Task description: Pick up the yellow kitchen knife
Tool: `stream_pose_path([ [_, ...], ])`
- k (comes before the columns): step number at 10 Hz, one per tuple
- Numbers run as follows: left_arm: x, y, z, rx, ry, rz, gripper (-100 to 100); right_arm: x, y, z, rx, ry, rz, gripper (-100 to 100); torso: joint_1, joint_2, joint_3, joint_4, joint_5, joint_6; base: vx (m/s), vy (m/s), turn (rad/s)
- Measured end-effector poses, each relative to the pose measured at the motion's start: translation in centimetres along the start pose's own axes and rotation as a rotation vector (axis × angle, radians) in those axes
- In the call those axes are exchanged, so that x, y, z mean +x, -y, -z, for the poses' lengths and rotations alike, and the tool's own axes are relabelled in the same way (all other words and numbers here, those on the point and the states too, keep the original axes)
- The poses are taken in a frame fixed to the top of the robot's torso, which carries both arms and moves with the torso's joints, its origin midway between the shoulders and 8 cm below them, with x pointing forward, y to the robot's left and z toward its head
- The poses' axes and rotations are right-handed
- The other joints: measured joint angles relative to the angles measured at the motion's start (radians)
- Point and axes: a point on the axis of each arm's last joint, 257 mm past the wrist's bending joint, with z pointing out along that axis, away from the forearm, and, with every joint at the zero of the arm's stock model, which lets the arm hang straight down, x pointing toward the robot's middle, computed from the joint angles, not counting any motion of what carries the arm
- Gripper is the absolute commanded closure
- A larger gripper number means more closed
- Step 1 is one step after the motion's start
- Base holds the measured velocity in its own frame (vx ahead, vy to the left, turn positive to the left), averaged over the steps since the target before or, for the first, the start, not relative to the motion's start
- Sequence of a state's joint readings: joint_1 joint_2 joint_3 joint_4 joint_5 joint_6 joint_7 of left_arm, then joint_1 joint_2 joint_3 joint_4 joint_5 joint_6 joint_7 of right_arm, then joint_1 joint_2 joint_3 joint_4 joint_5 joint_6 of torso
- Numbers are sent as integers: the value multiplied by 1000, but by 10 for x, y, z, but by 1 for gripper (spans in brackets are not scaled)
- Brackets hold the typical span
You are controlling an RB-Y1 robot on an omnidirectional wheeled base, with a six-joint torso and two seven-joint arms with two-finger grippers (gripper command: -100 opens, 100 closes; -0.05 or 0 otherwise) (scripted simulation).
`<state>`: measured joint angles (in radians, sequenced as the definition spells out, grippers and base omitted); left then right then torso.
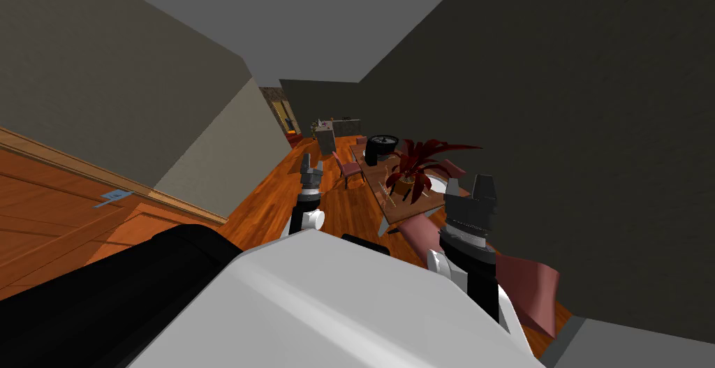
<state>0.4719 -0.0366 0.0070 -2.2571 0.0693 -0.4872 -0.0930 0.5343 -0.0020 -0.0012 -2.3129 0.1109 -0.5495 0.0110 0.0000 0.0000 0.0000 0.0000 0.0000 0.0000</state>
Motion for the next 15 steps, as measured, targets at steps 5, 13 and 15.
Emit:
stream_pose_path([
  [5,0,0,0,0,0,0,0,4,50,29,105,-145,144,-100,6,-1,-1,0,1,0,23,86,55],
  [13,0,0,0,0,0,0,0,-49,148,121,388,-353,461,-100,7,-3,-2,-1,2,0,49,108,59],
  [15,0,0,0,0,0,0,0,-71,169,141,447,-389,519,-100,5,-3,-2,-1,1,0,69,115,116],
])
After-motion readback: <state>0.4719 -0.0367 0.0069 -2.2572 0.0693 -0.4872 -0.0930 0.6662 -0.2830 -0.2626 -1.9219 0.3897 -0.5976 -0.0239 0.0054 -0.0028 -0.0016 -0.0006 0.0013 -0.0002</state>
